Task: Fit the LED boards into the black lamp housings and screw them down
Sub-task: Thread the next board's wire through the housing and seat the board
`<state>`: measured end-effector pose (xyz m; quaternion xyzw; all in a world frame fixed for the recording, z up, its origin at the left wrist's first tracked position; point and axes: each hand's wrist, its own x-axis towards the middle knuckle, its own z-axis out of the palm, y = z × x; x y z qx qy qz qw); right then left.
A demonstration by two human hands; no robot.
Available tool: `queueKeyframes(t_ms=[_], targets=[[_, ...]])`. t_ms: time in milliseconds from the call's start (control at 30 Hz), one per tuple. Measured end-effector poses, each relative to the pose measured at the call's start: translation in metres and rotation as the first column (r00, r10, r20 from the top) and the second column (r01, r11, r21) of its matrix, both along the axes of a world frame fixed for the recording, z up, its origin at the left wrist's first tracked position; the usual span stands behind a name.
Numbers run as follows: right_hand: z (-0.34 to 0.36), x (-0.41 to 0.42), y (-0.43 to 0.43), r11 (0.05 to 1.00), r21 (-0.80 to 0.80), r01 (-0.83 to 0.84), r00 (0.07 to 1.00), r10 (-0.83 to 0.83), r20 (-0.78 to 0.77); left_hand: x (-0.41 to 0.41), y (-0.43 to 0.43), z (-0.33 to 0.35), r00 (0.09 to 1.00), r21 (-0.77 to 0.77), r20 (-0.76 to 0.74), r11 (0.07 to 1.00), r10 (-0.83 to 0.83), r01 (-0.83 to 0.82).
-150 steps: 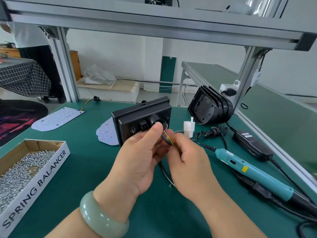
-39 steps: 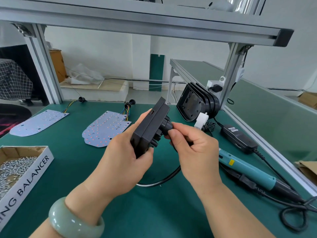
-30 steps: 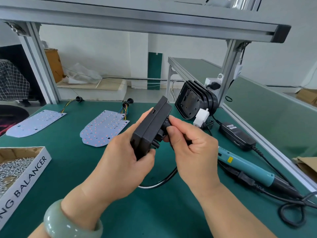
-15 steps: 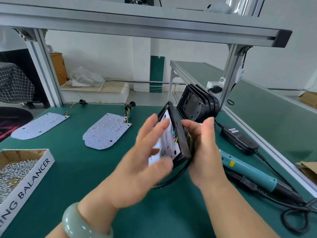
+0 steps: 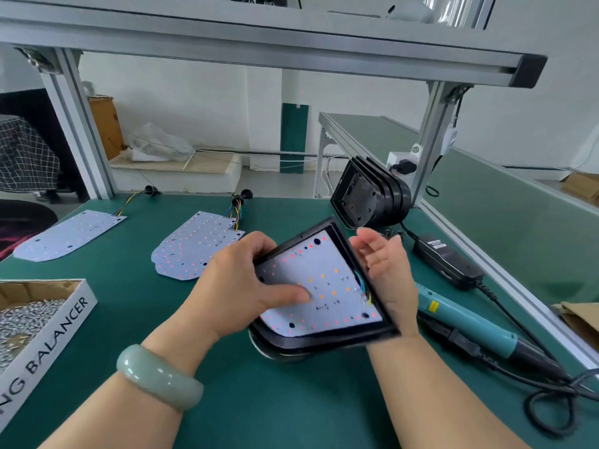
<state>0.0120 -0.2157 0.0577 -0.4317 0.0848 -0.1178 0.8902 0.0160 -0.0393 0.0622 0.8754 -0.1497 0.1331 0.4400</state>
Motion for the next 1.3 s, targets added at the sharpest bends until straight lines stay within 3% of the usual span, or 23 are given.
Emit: queueKeyframes(t_ms=[67,100,167,233,300,333,367,400,433,500,567,667,700,800,833,867,933,1033,1133,1300], targets=[[-0.002,0.003,0.001,0.994,0.101,0.042,0.999,-0.044,0.020,0.002,0.006,0.001,0.995,-0.012,0.011,0.995,0.099,-0.099],[-0.006,0.005,0.001,0.998,0.067,0.023,0.998,-0.026,0.051,0.003,0.008,0.002,0.988,-0.022,0.029,0.988,0.152,-0.151],[-0.013,0.003,-0.004,0.950,-0.309,-0.049,0.993,0.078,0.083,0.004,0.012,0.006,0.959,-0.085,0.062,0.959,0.275,-0.269],[-0.017,-0.002,-0.018,0.675,-0.705,-0.217,0.952,0.307,0.001,0.006,0.019,0.009,0.908,-0.224,0.034,0.889,0.417,-0.400],[-0.017,-0.006,-0.032,0.275,-0.875,-0.399,0.841,0.489,-0.230,0.010,0.030,0.009,0.873,-0.410,-0.128,0.776,0.471,-0.479],[-0.018,-0.007,-0.037,0.052,-0.914,-0.403,0.811,0.483,-0.331,0.012,0.035,0.009,0.878,-0.522,-0.222,0.709,0.424,-0.474],[-0.021,-0.006,-0.037,-0.109,-0.926,-0.361,0.827,0.421,-0.372,0.013,0.040,0.009,0.888,-0.619,-0.296,0.638,0.352,-0.459],[-0.023,-0.005,-0.032,-0.187,-0.939,-0.290,0.875,0.346,-0.339,0.013,0.042,0.009,0.897,-0.679,-0.343,0.586,0.281,-0.443],[-0.024,-0.004,-0.025,-0.212,-0.953,-0.214,0.924,0.273,-0.268,0.012,0.044,0.008,0.905,-0.703,-0.365,0.573,0.218,-0.422],[-0.027,-0.001,-0.010,-0.204,-0.969,-0.140,0.975,0.144,-0.171,0.009,0.042,0.005,0.907,-0.659,-0.403,0.649,0.123,-0.381],[-0.032,0.002,-0.003,-0.162,-0.972,-0.172,0.979,0.079,-0.186,0.006,0.035,-0.005,0.877,-0.536,-0.471,0.759,0.096,-0.370],[-0.038,0.005,-0.009,-0.118,-0.968,-0.222,0.966,0.109,-0.235,-0.002,0.020,-0.022,0.834,-0.272,-0.531,0.902,0.150,-0.336],[-0.038,0.006,-0.011,-0.061,-0.975,-0.212,0.969,0.115,-0.218,-0.003,0.015,-0.025,0.837,-0.194,-0.520,0.930,0.174,-0.314],[-0.032,0.006,-0.015,0.348,-0.929,-0.123,0.991,0.003,-0.131,-0.007,0.007,-0.024,0.849,0.084,-0.441,0.955,0.292,-0.285],[-0.031,0.006,-0.016,0.429,-0.900,-0.078,0.994,-0.036,-0.103,-0.008,0.008,-0.020,0.856,0.219,-0.399,0.940,0.330,-0.260],[-0.030,0.006,-0.015,0.442,-0.896,-0.044,0.995,-0.061,-0.079,-0.008,0.011,-0.017,0.862,0.346,-0.365,0.911,0.352,-0.225],[-0.029,0.003,-0.011,0.426,-0.904,-0.035,0.997,-0.041,-0.058,-0.010,0.019,-0.012,0.861,0.471,-0.359,0.866,0.361,-0.168],[-0.029,-0.001,0.001,0.436,-0.885,-0.164,0.986,0.055,-0.156,-0.010,0.026,-0.009,0.836,0.398,-0.452,0.909,0.312,-0.124],[-0.028,-0.003,0.002,0.178,-0.957,-0.231,0.967,0.148,-0.205,-0.011,0.022,-0.009,0.809,0.391,-0.528,0.920,0.257,-0.037],[-0.022,-0.007,-0.004,0.011,-0.978,-0.209,0.972,0.109,-0.206,-0.014,0.015,-0.009,0.821,0.436,-0.519,0.900,0.239,0.013]])
